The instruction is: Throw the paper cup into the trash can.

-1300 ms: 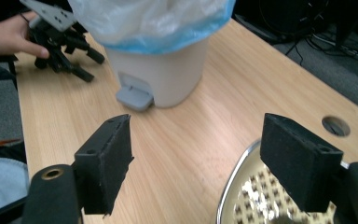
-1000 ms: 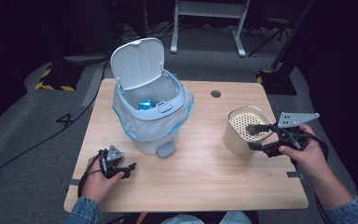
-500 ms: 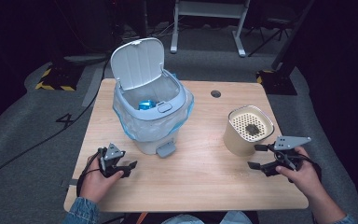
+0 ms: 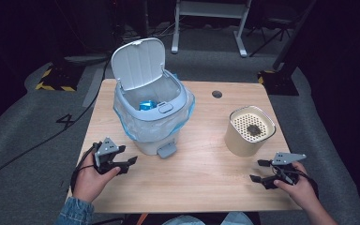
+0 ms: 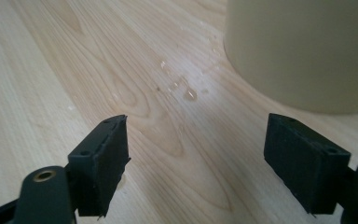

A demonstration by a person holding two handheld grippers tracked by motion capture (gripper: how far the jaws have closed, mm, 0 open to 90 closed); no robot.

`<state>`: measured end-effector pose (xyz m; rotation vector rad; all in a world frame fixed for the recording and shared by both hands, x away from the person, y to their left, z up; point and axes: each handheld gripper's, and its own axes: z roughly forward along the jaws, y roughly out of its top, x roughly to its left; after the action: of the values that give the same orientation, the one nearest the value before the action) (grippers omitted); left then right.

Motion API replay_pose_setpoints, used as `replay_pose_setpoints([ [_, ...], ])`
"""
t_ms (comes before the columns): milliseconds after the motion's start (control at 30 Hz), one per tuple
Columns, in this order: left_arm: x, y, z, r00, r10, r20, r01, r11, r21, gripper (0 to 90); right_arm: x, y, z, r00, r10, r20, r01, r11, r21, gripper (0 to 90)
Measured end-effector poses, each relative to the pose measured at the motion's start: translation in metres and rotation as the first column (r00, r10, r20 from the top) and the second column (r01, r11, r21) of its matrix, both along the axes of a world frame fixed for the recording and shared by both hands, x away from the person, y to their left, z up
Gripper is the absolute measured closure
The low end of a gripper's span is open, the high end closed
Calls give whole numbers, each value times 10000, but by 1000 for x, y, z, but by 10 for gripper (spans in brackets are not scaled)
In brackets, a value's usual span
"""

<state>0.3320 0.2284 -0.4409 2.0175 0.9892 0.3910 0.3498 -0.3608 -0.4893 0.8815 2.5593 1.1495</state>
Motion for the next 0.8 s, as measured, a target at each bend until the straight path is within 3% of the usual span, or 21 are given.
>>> replay_pose_setpoints([
  [67,0,2,5,9999,117,14,-117,9999,44,354,-1,0,-10,9997,-229,121,232,9993,-278,212],
  [200,0,6,12,9997,217,58,-217,9998,-6,353,-2,1,-14,9978,-522,417,528,9985,-120,196],
  [267,0,8,15,9997,221,89,-221,9997,48,353,-3,2,-15,9967,-593,563,611,9977,-302,181],
  [367,1,12,19,9999,73,79,-72,9997,-212,355,-3,2,-15,9960,-701,550,720,9969,-324,176],
  [433,1,14,23,9999,-85,-63,80,9965,-828,359,-3,2,-15,9960,-704,550,722,9969,-322,175],
  [500,2,17,28,9999,-131,-9,129,9946,-1031,363,-3,2,-15,9960,-704,551,723,9969,-321,175],
  [800,5,27,65,9966,-63,822,133,9963,-847,384,-3,2,-15,9960,-693,562,712,9970,-315,176],
])
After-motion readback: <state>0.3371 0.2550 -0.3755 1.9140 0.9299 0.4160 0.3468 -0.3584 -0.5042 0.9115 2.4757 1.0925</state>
